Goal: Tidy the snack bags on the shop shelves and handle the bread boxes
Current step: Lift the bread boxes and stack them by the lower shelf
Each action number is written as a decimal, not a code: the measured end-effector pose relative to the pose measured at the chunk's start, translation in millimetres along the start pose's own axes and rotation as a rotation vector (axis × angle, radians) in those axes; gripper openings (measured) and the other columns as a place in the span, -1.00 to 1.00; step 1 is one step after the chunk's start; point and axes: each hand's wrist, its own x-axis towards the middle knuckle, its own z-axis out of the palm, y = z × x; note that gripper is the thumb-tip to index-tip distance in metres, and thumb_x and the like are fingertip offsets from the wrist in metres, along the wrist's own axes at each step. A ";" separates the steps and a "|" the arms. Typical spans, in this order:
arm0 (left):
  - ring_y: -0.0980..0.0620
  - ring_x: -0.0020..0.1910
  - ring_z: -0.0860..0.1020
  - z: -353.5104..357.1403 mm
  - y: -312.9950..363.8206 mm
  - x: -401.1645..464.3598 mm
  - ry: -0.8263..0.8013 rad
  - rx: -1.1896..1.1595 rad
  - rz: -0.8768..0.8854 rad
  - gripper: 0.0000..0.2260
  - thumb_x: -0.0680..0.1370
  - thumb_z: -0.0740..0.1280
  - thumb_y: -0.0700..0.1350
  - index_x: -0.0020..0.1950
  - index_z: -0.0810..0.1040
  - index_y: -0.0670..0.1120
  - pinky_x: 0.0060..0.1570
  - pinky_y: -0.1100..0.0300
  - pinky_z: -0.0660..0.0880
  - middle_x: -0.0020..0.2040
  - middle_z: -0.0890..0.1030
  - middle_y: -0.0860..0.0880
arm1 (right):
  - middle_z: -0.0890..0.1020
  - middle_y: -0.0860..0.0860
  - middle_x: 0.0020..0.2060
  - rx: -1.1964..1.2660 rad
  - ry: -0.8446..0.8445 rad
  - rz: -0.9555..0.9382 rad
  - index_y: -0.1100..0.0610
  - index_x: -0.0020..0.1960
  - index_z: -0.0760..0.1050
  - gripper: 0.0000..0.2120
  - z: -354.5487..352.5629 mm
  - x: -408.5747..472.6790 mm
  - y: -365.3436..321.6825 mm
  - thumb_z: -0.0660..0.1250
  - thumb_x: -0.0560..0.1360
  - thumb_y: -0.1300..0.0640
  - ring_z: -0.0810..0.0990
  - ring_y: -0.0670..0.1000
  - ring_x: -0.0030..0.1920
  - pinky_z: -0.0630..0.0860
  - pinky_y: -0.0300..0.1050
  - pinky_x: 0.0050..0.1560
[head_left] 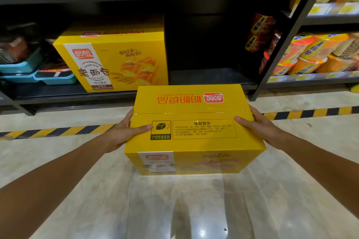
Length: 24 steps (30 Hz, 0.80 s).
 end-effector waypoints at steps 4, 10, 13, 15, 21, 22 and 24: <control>-0.09 0.30 0.59 7.2 1.9 -7.7 0.042 0.055 0.027 0.12 0.21 0.63 0.24 0.62 0.05 0.33 0.29 -0.17 0.55 0.44 0.51 0.01 | 0.41 0.02 0.51 -0.022 -0.003 -0.010 -0.19 0.65 0.07 -0.14 0.6 -1.6 1.7 0.39 0.45 -0.20 0.47 0.20 0.42 0.43 0.29 0.41; 0.01 0.44 0.48 -0.6 -30.2 -44.8 -0.070 0.098 0.045 0.05 0.19 0.59 0.39 0.58 0.12 0.38 0.41 -0.05 0.47 0.48 0.46 0.19 | 0.56 -0.19 0.32 0.059 -0.148 -0.023 -0.32 0.51 0.19 -0.12 -8.7 -37.6 21.5 0.53 0.31 -0.31 0.63 -0.05 0.21 0.60 -0.07 0.09; 0.14 0.39 0.50 8.4 -52.3 -63.3 -0.133 0.171 0.071 -0.06 0.36 0.63 0.13 0.55 0.10 0.36 0.19 0.24 0.57 0.43 0.49 0.23 | 0.59 -0.25 0.30 -0.009 -0.210 -0.010 -0.33 0.50 0.20 0.11 -7.1 -50.9 44.1 0.69 0.08 -0.34 0.63 -0.09 0.26 0.60 -0.09 0.15; 0.09 0.35 0.54 22.6 -63.7 -63.9 -0.073 0.167 0.096 -0.02 0.35 0.67 -0.04 0.54 0.10 0.29 0.08 0.28 0.61 0.39 0.52 0.16 | 0.58 -0.17 0.36 -0.045 -0.195 -0.035 -0.22 0.58 0.17 0.05 -0.2 -53.4 55.5 0.69 0.26 -0.10 0.59 -0.07 0.31 0.63 -0.16 0.13; -0.02 0.27 0.61 36.1 -66.1 -63.2 0.171 0.146 0.181 -0.25 0.38 0.54 -0.03 0.53 0.34 0.06 0.20 0.00 0.62 0.31 0.62 0.02 | 0.63 -0.17 0.14 -0.076 -0.060 -0.119 0.04 0.52 0.35 -0.24 6.6 -59.0 45.3 0.57 0.41 0.29 0.67 -0.34 -0.03 0.56 -0.44 -0.15; -0.01 0.26 0.61 35.9 -61.2 -65.9 0.180 0.157 0.180 -0.27 0.39 0.52 -0.04 0.53 0.35 0.07 0.13 0.09 0.63 0.31 0.63 0.02 | 0.63 -0.20 0.11 -0.088 -0.045 -0.132 0.02 0.49 0.38 -0.28 4.9 -61.2 41.1 0.57 0.40 0.25 0.66 -0.36 -0.07 0.56 -0.43 -0.14; 0.07 0.19 0.62 32.9 -46.2 -71.3 0.206 0.170 0.181 -0.34 0.42 0.51 -0.03 0.50 0.40 0.08 0.01 0.24 0.63 0.25 0.65 0.07 | 0.62 -0.25 0.07 -0.120 0.003 -0.153 -0.06 0.41 0.42 -0.34 0.3 -65.7 29.6 0.55 0.36 0.07 0.67 -0.30 -0.06 0.59 -0.31 0.01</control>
